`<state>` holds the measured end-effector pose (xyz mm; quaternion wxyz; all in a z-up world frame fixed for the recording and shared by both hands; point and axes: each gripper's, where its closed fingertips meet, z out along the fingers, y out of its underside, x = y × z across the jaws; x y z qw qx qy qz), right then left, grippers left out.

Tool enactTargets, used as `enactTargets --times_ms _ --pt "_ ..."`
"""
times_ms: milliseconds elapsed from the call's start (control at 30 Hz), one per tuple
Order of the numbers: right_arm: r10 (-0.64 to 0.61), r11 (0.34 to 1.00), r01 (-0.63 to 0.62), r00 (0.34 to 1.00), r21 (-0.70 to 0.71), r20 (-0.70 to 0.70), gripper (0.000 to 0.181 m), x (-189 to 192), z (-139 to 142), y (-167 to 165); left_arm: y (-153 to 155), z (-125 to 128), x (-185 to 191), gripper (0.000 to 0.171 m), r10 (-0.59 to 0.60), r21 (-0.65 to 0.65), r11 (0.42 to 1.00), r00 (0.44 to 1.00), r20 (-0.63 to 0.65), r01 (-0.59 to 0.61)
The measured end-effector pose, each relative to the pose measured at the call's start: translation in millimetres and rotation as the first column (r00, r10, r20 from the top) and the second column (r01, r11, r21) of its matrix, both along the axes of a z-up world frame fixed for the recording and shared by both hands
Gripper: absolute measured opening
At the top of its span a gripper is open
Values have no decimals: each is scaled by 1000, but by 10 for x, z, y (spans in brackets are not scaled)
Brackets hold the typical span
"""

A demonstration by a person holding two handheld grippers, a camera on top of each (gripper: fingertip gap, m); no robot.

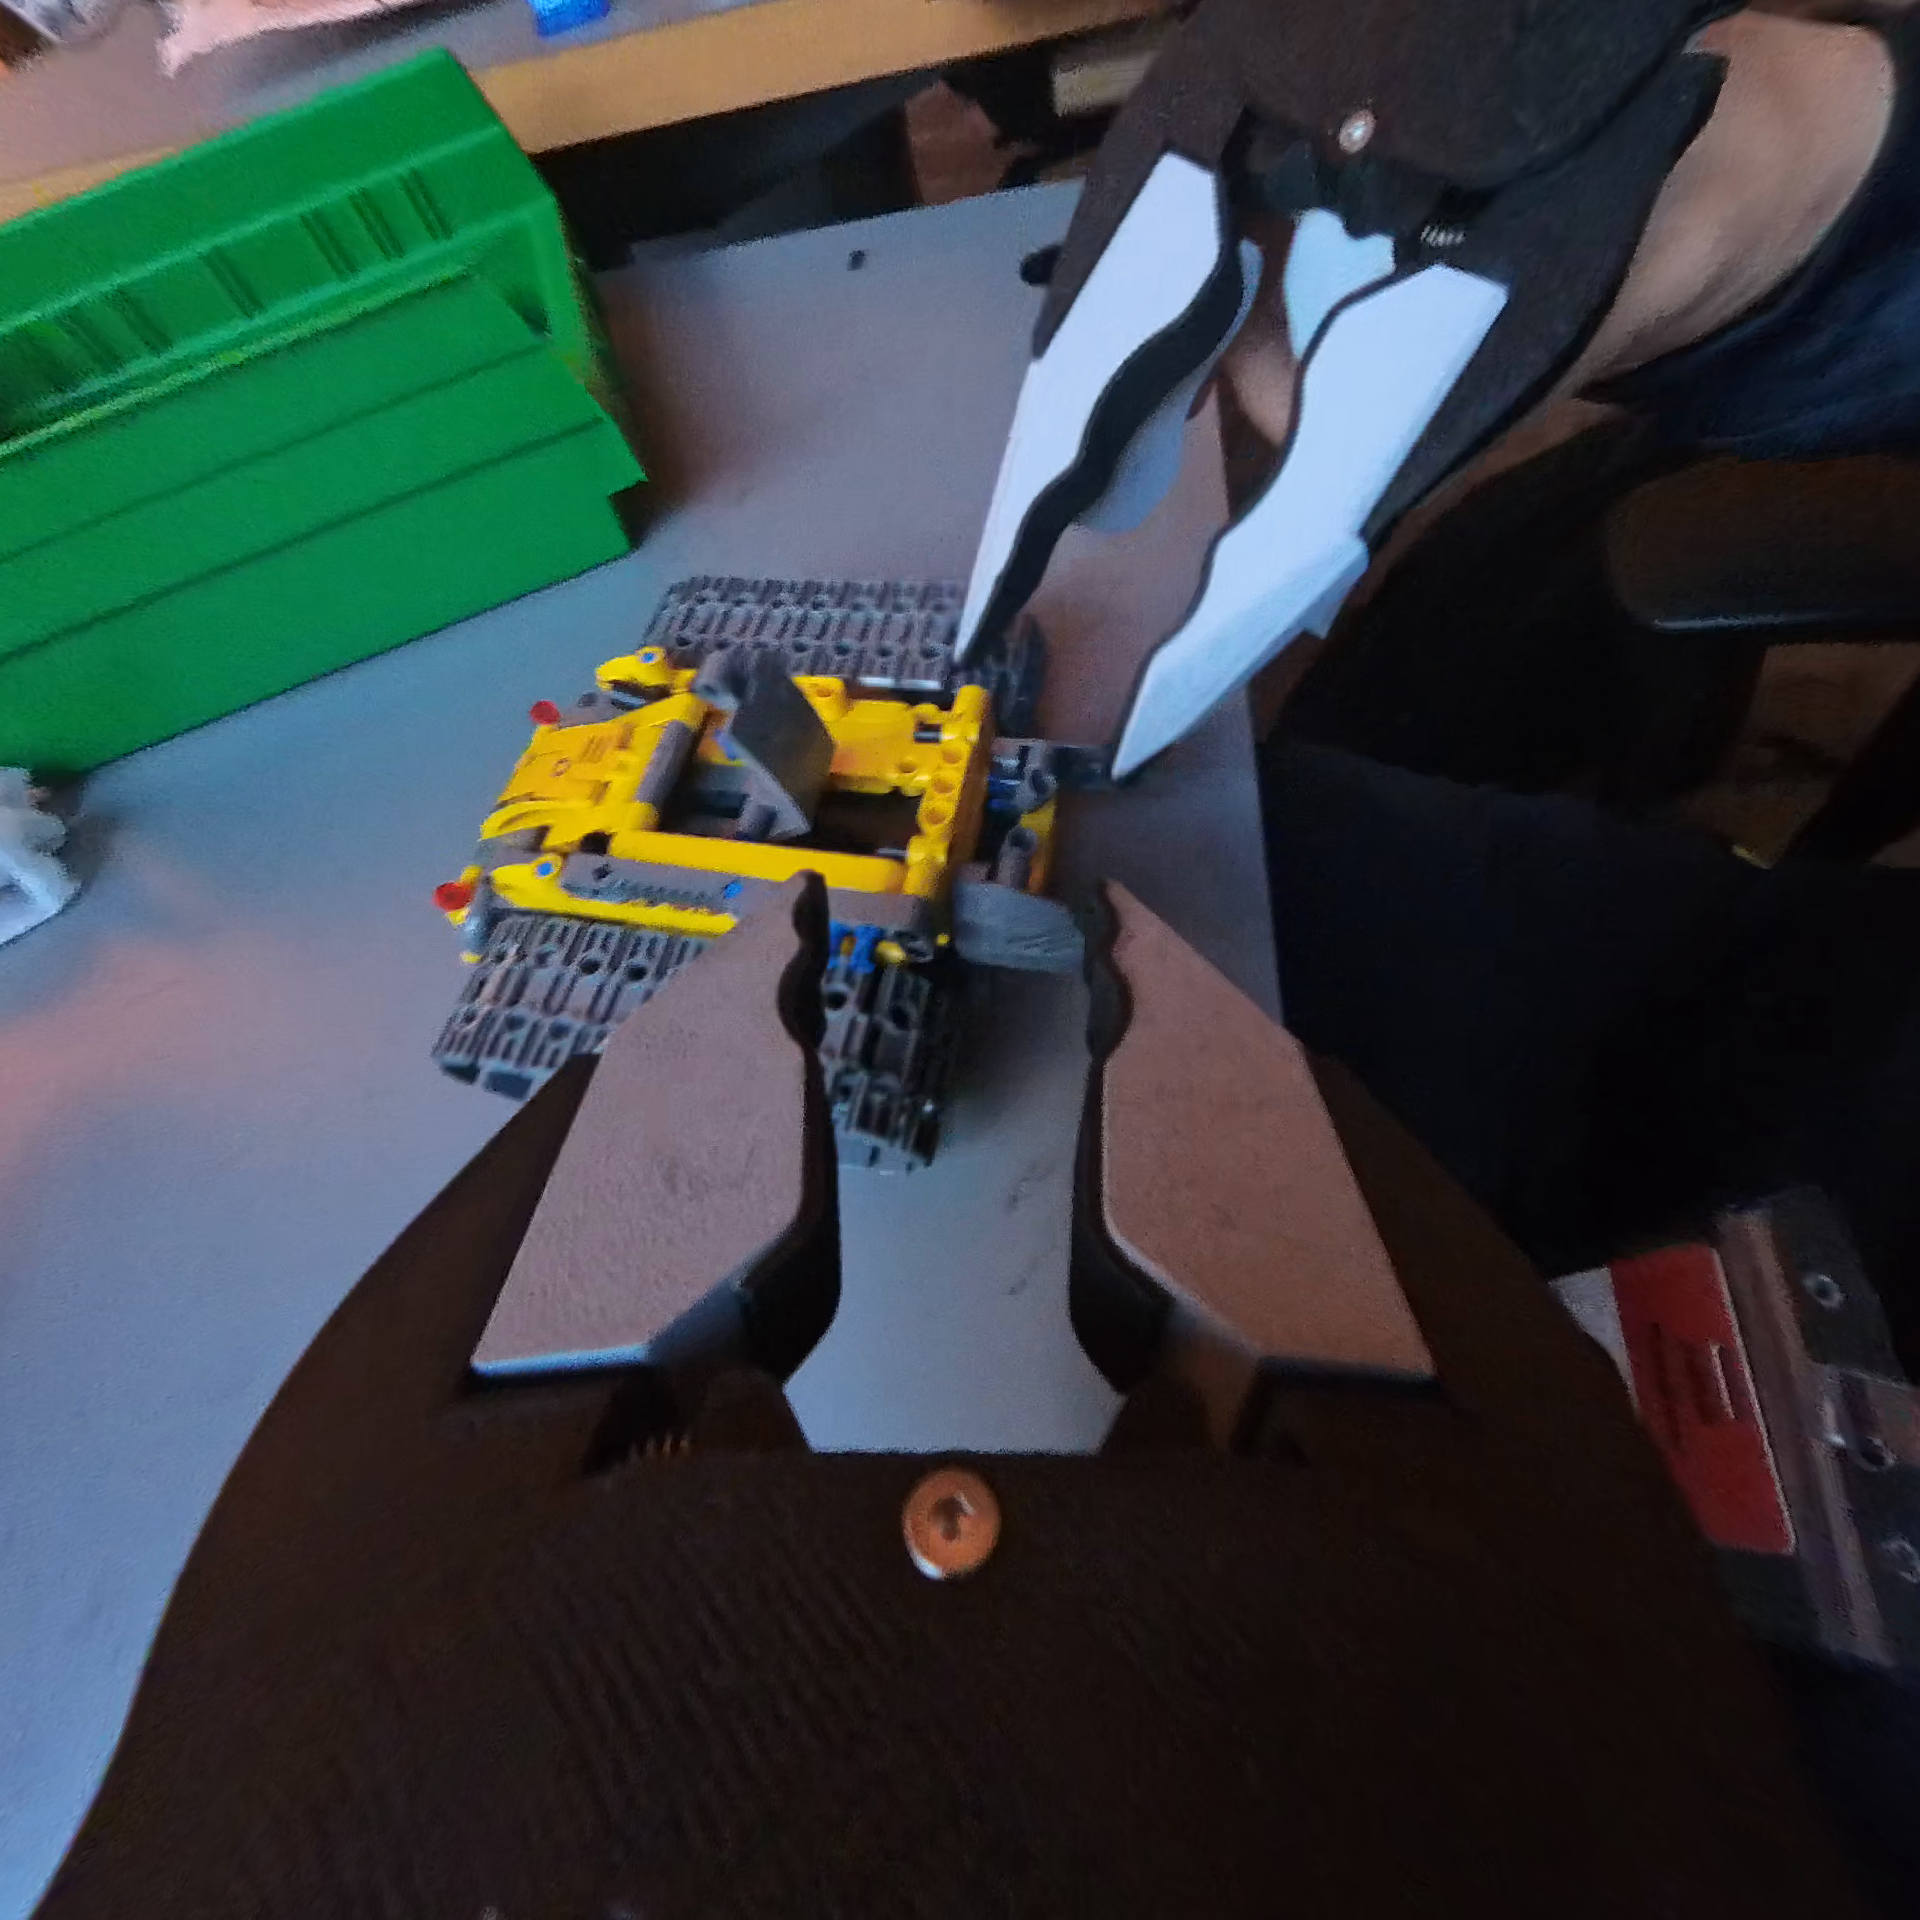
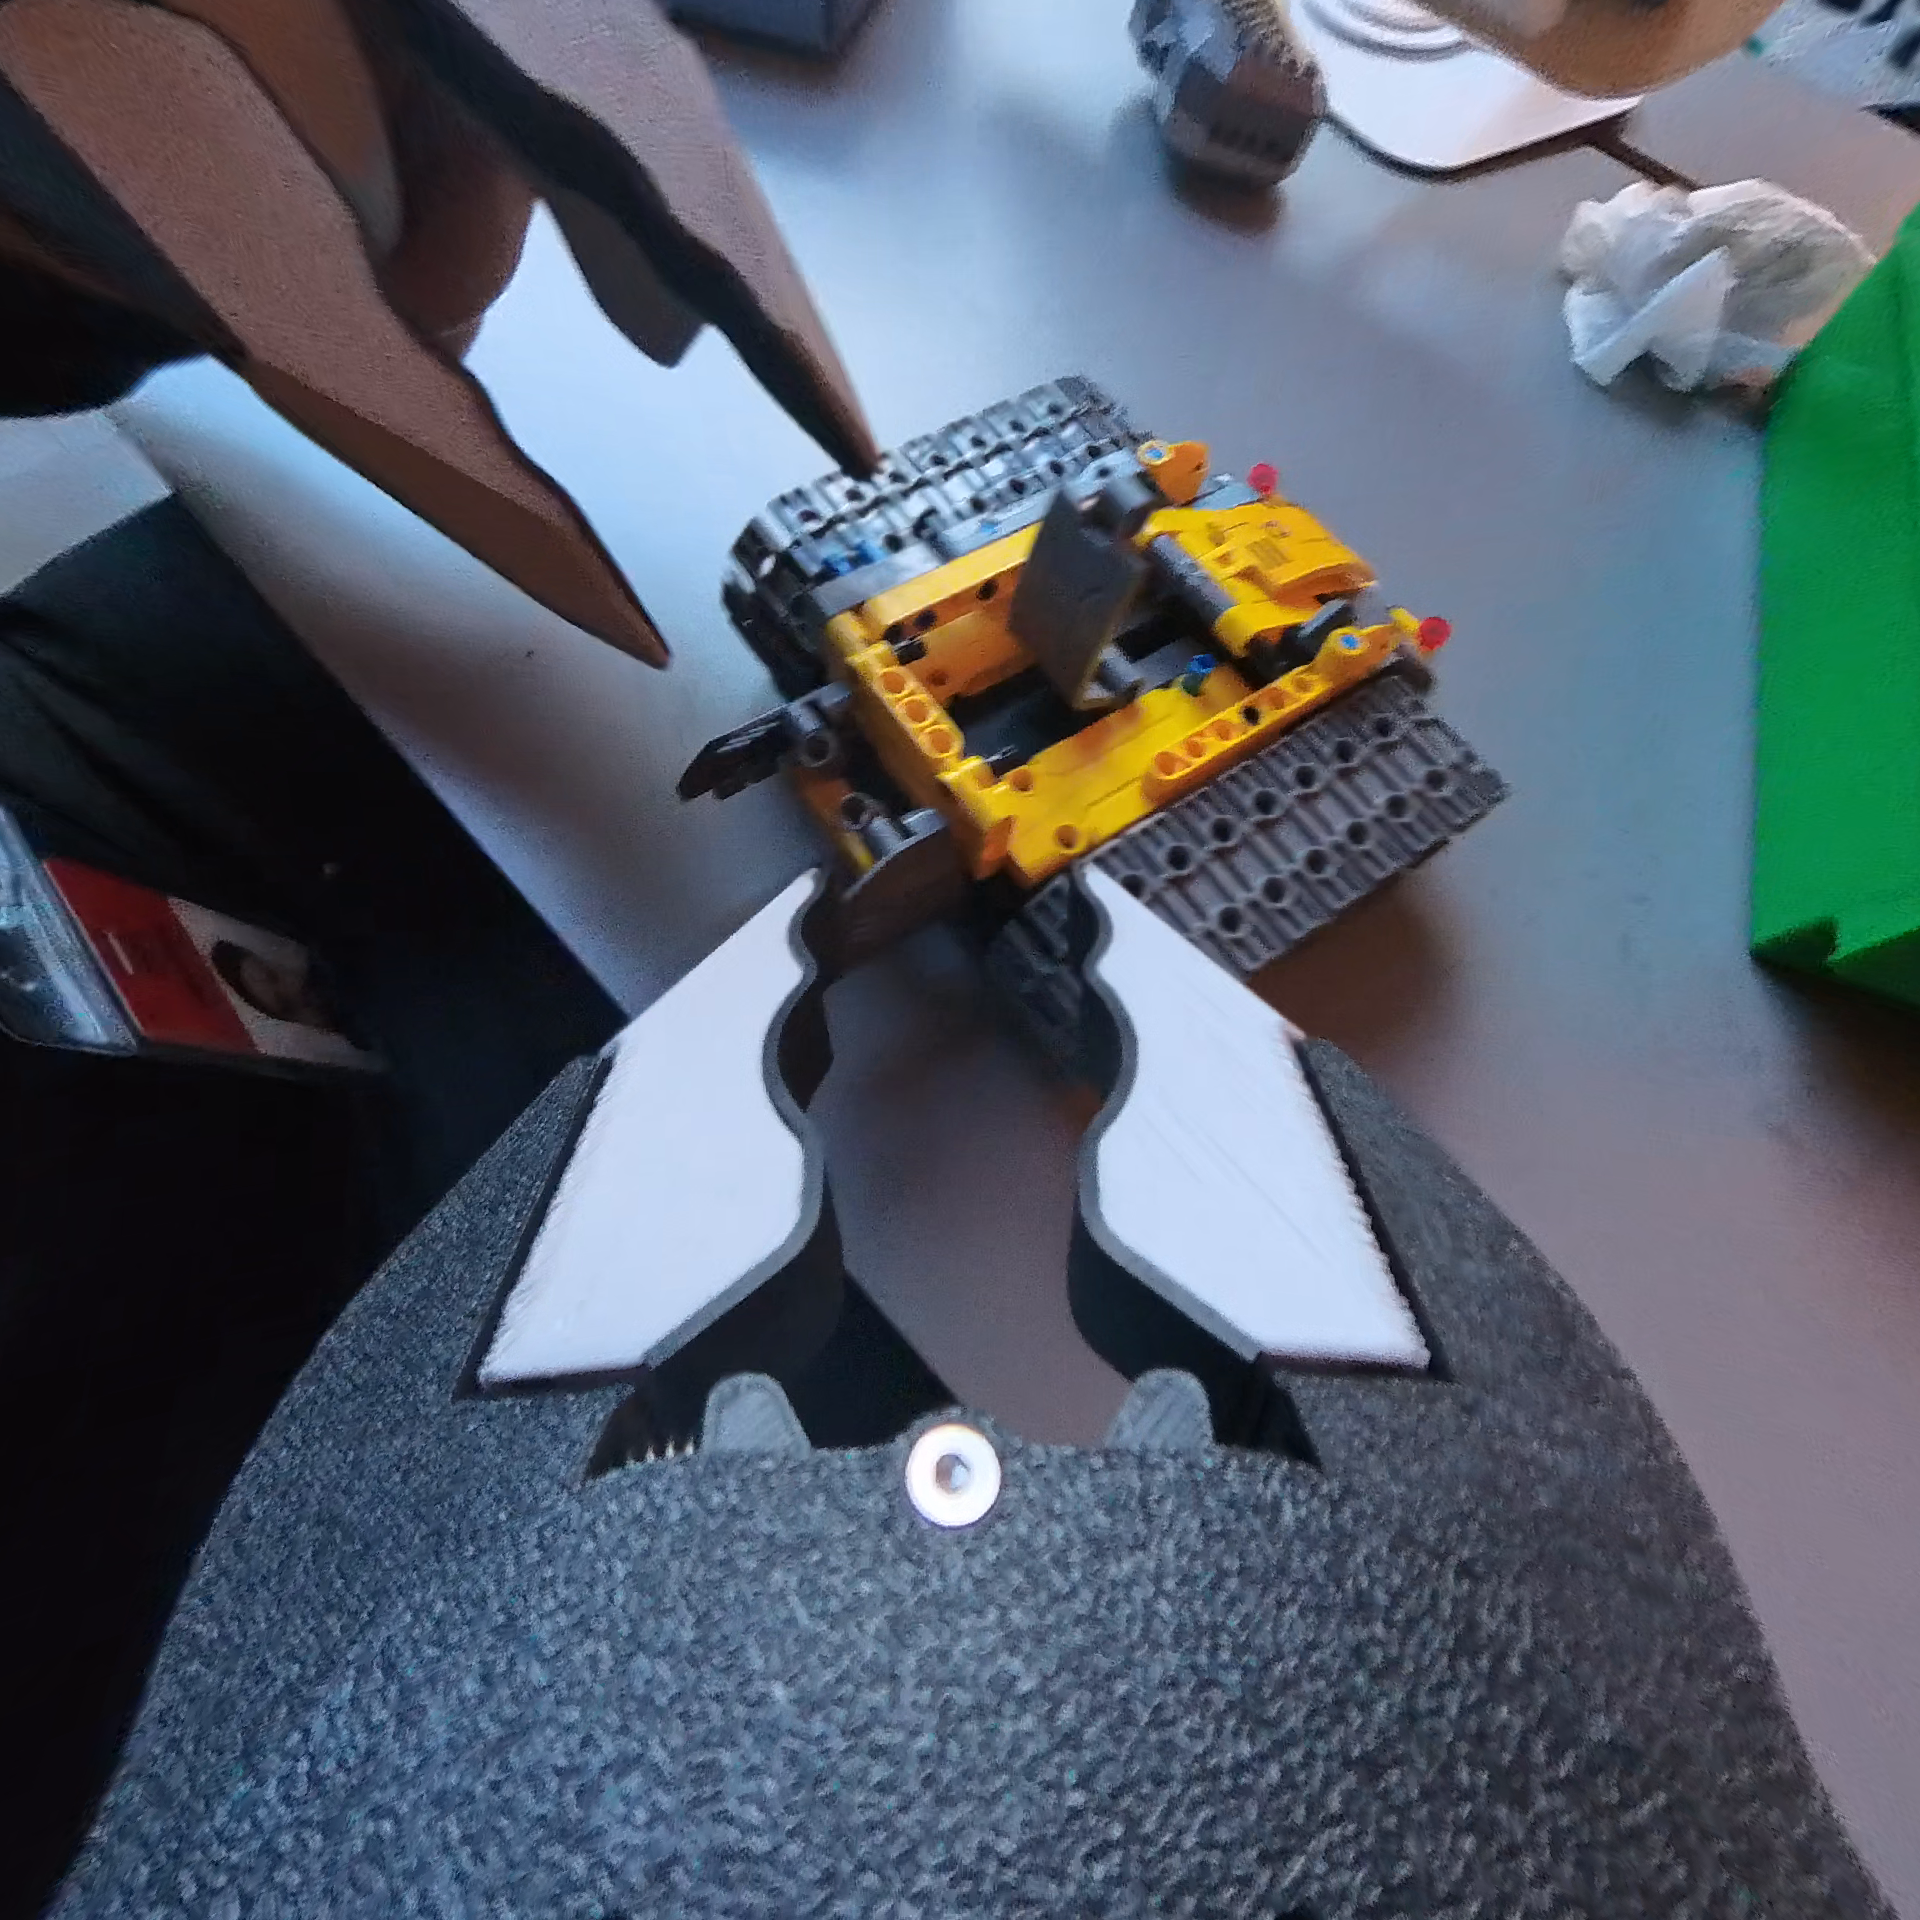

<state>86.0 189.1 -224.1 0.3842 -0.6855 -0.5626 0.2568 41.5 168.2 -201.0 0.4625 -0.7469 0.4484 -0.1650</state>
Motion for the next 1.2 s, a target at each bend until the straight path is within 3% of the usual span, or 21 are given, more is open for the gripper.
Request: enactTargets --times_ms 133,467,700,967,1033,1100,1133,1200 --pt "25 1000 -25 1000 -2 9 44 -71 -97 -126 53 -48 152 44 -33 -19 999 996 -88 32" --pt "26 996 -25 1000 80 -6 39 -74 -38 -56 153 -267 275 25 -132 -181 980 952 -277 83" --pt "-8 986 10 1000 164 -7 31 -83 -97 -2 151 -368 297 26 -190 -286 953 934 -301 101" --pt "-78 957 62 996 283 44 29 -120 -129 -42 68 -343 275 24 -230 -374 919 943 -239 129" --pt "-62 967 59 998 248 6 27 -124 -120 -82 40 -330 267 22 -238 -374 916 947 -214 145" --pt "-34 994 46 993 99 -112 22 -124 -100 -126 37 -293 255 19 -223 -350 924 960 -169 153" --pt "-27 1000 28 985 3 -173 21 -130 -94 -160 64 -275 229 6 -204 -320 936 967 -152 147" --pt "-34 998 20 974 -66 -224 19 -143 -98 -172 57 -290 216 6 -182 -286 949 970 -159 132"
